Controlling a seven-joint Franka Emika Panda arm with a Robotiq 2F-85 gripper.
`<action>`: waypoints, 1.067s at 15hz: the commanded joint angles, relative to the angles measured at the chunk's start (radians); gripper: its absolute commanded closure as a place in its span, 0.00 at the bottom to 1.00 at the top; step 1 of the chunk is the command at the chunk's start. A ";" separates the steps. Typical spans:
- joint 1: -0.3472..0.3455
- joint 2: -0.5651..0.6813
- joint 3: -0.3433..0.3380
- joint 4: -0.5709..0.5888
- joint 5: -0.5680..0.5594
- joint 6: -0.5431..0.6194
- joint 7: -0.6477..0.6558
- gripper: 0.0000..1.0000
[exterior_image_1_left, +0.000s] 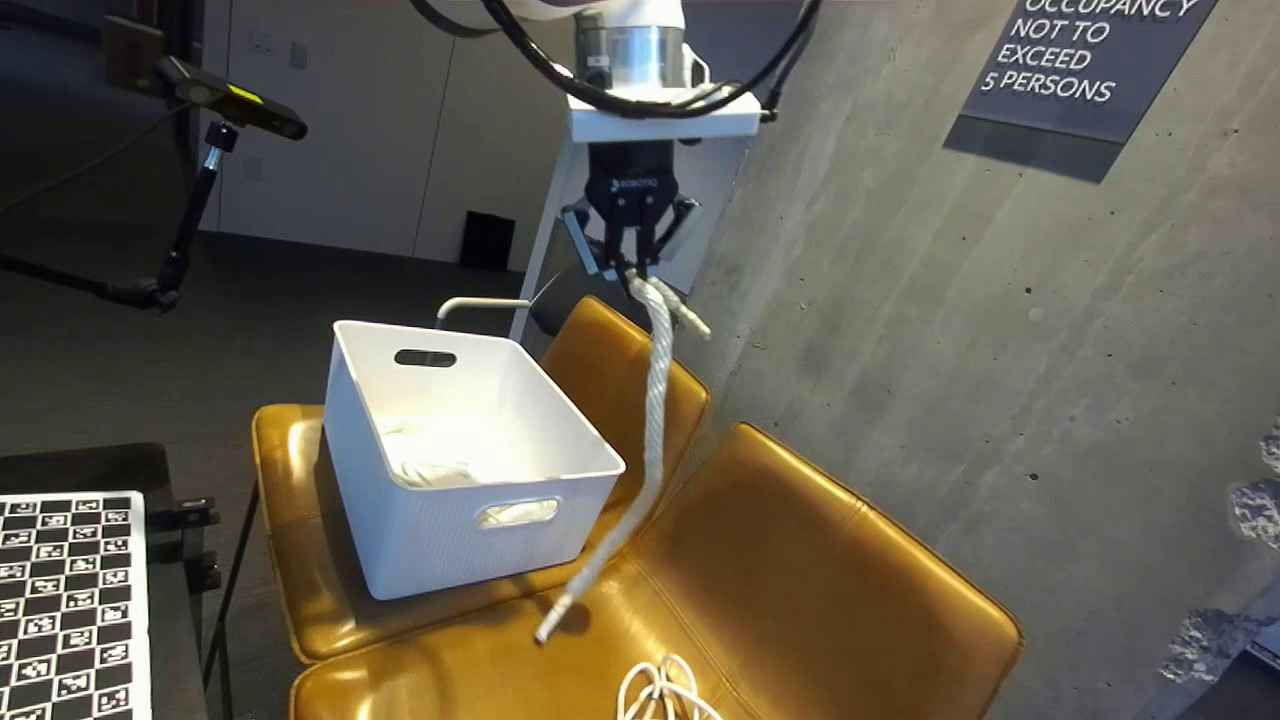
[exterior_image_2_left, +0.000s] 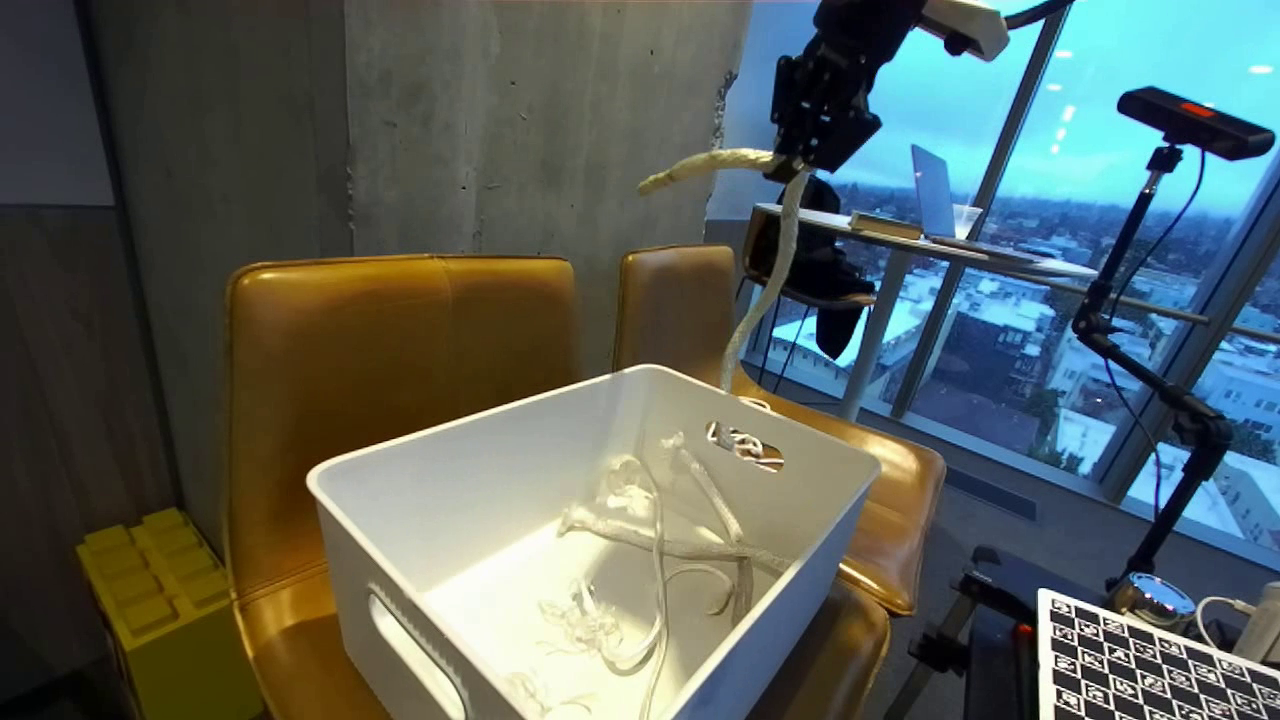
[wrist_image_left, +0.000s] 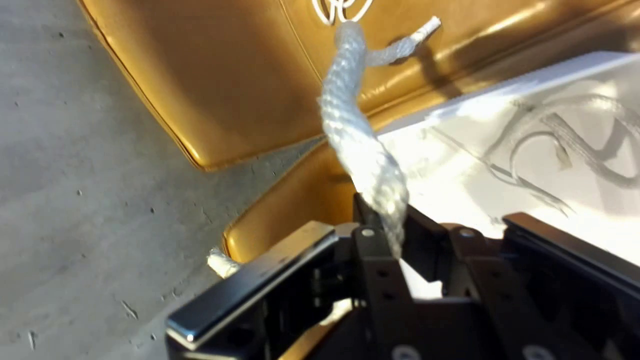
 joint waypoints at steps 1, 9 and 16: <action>0.081 -0.077 0.046 -0.051 -0.018 -0.035 0.092 0.97; 0.220 -0.110 0.152 -0.033 -0.062 -0.063 0.251 0.97; 0.266 -0.086 0.194 0.032 -0.103 -0.084 0.306 0.97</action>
